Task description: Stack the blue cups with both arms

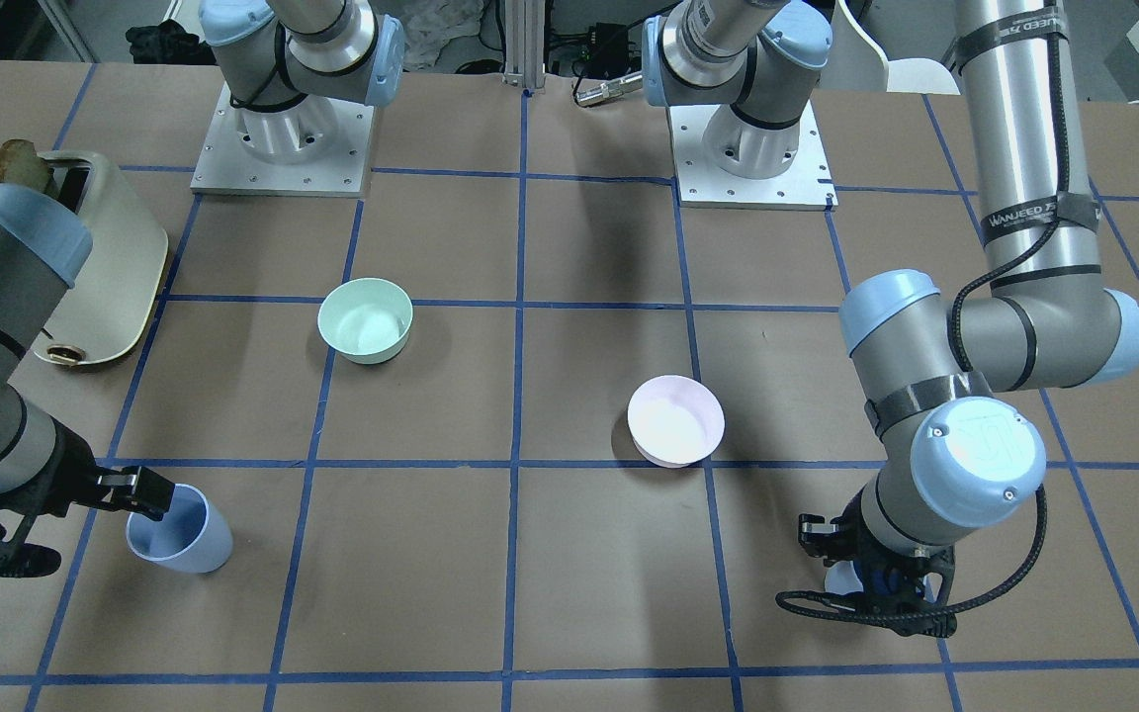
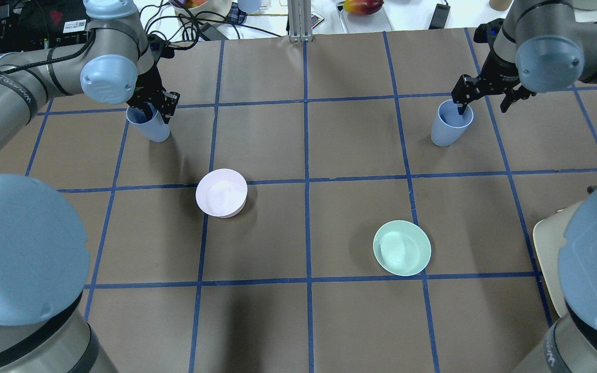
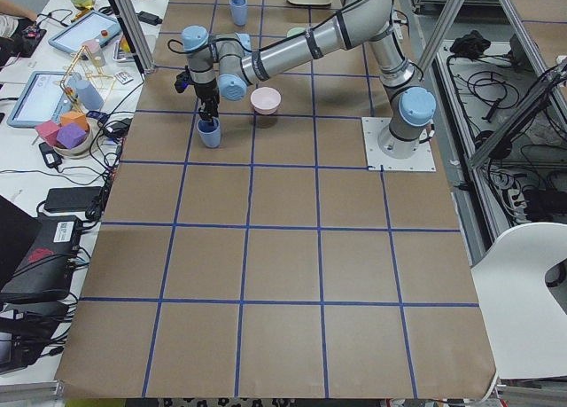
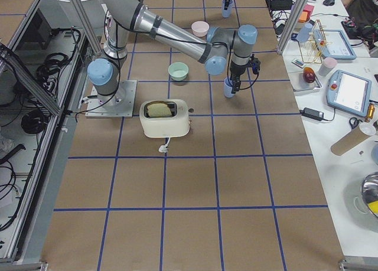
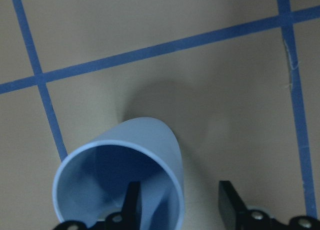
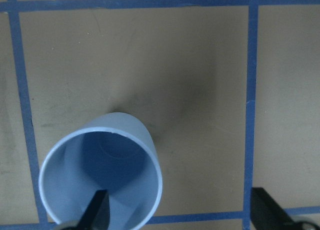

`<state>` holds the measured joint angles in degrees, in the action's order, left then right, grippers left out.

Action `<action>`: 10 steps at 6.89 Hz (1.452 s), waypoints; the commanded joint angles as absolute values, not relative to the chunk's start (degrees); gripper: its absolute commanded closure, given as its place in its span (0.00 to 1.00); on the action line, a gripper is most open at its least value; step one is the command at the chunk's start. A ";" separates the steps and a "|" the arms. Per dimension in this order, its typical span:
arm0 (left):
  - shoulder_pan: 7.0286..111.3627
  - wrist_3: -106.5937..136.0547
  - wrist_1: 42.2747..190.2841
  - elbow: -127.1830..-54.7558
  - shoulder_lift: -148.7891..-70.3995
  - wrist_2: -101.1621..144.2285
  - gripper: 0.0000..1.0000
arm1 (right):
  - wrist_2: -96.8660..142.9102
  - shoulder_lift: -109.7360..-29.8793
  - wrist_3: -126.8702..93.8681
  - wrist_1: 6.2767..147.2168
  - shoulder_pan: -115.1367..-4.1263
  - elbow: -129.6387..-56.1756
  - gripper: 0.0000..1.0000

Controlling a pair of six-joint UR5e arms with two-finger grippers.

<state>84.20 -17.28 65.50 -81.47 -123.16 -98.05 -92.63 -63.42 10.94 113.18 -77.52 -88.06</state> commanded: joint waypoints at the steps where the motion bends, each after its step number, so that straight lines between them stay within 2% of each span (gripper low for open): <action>1: 84.20 -17.14 65.48 -81.04 -122.09 -98.09 1.00 | -92.03 -60.83 10.29 113.12 -77.52 -87.89 0.26; 2: 84.98 -16.88 65.39 -80.60 -121.30 -97.91 1.00 | -92.02 -60.30 10.72 113.20 -77.52 -88.06 0.47; 3: 86.90 -15.48 65.56 -79.81 -119.55 -97.65 1.00 | -92.20 -60.21 10.72 112.68 -77.52 -87.72 0.90; 4: 91.88 -11.73 66.44 -78.50 -117.88 -96.86 1.00 | -92.20 -60.38 10.46 112.50 -77.52 -87.54 1.00; 6: 101.29 8.71 66.36 -78.49 -117.33 -94.75 1.00 | -92.46 -61.25 10.37 110.41 -77.52 -85.80 1.00; 8: 110.26 16.05 65.75 -79.10 -119.70 -94.31 1.00 | -92.20 -63.54 9.67 100.77 -78.22 -79.14 1.00; 10: 112.59 16.00 66.01 -81.55 -120.06 -87.08 1.00 | -89.30 -63.63 6.79 95.11 -78.49 -74.55 1.00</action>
